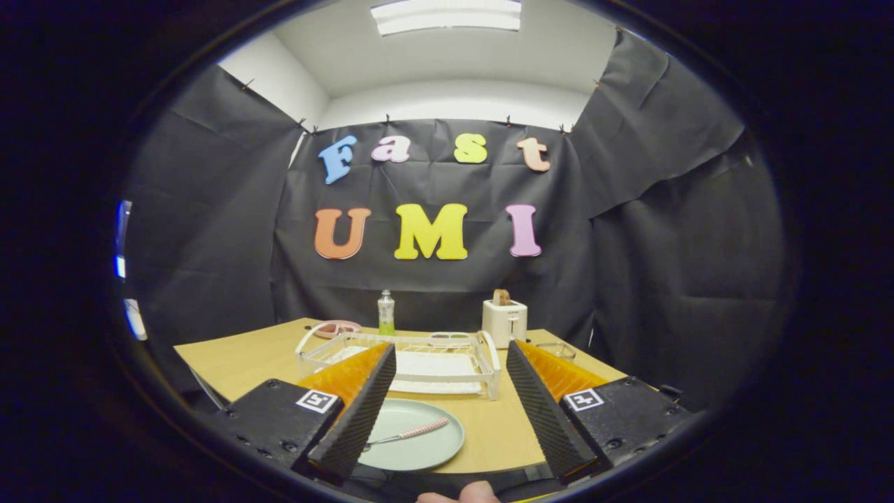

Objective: Take the plate from the dish rack, then take the spoon from the basket and place it into the plate.

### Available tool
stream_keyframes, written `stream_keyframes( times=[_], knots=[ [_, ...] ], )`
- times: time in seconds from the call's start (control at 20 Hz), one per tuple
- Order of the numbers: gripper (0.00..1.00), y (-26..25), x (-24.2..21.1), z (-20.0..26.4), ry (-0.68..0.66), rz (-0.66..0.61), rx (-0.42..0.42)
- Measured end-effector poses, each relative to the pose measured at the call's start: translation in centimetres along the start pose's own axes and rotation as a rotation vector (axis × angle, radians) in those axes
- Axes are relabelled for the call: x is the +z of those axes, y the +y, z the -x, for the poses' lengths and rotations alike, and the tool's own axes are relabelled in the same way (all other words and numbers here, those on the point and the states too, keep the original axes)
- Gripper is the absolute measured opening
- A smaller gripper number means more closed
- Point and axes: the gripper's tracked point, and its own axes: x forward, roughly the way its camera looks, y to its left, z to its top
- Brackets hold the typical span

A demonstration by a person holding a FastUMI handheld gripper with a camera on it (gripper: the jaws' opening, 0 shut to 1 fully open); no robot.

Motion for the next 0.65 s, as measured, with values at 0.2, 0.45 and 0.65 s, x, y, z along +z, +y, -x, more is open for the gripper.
stream_keyframes(
  times=[0.2,0.45,0.65],
  knots=[
    [1.00,-0.1,-0.5,2.4,0.055,-0.034,0.010],
    [1.00,0.2,-0.8,4.7,0.083,-0.063,0.013],
    [1.00,0.1,0.4,5.4,0.032,-0.061,-0.007]
  ],
)
